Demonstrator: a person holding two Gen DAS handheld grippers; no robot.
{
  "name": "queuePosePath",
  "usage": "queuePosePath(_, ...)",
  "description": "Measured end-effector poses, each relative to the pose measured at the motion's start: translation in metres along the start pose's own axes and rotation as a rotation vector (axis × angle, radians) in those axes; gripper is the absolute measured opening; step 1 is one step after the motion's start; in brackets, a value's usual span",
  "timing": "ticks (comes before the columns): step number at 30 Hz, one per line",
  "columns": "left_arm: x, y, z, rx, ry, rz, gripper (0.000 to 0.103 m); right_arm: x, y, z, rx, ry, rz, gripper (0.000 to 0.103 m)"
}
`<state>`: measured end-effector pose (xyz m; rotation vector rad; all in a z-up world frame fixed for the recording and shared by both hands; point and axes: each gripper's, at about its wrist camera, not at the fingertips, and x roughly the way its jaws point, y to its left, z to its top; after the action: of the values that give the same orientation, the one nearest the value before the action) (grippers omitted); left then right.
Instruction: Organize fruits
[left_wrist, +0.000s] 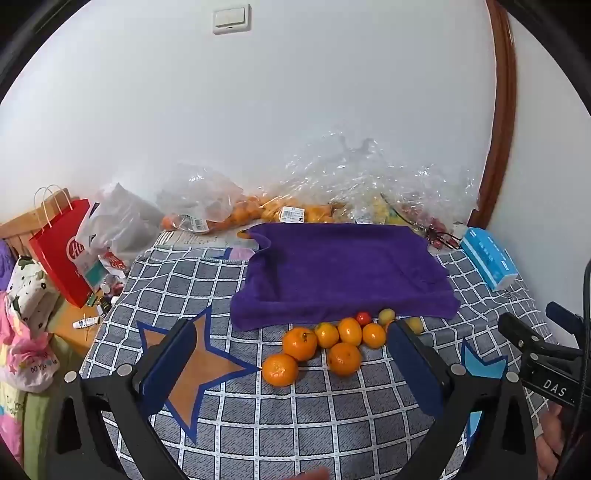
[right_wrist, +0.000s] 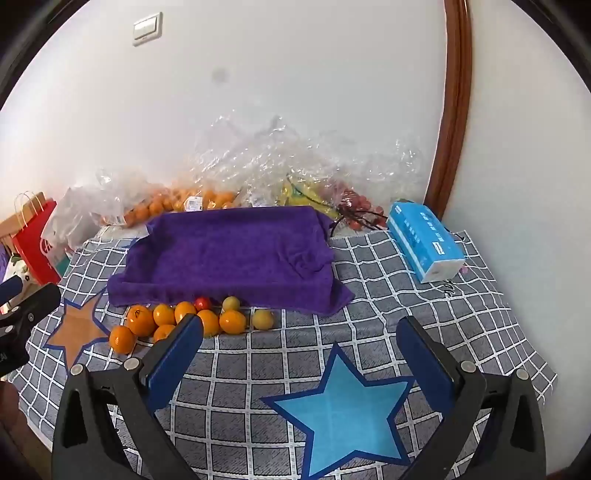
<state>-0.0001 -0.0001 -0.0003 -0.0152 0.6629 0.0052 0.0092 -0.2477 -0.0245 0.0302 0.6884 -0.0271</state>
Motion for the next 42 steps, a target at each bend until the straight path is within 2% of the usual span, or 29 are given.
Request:
queuePosePath(9,-0.002,0.013,0.002,-0.014,0.001,0.005,0.103,-0.013,0.004,0.002,-0.004,0.006,0.008,0.103)
queuePosePath(18,-0.009,0.007,0.004,-0.009,-0.007,0.030,0.103,-0.018,0.005,0.000,-0.013,-0.005,0.020,0.103)
queuePosePath(42,-0.012,0.012,0.002,-0.021,-0.013,0.034,0.103,-0.028,0.008,0.001,-0.014,-0.029,0.026,0.103)
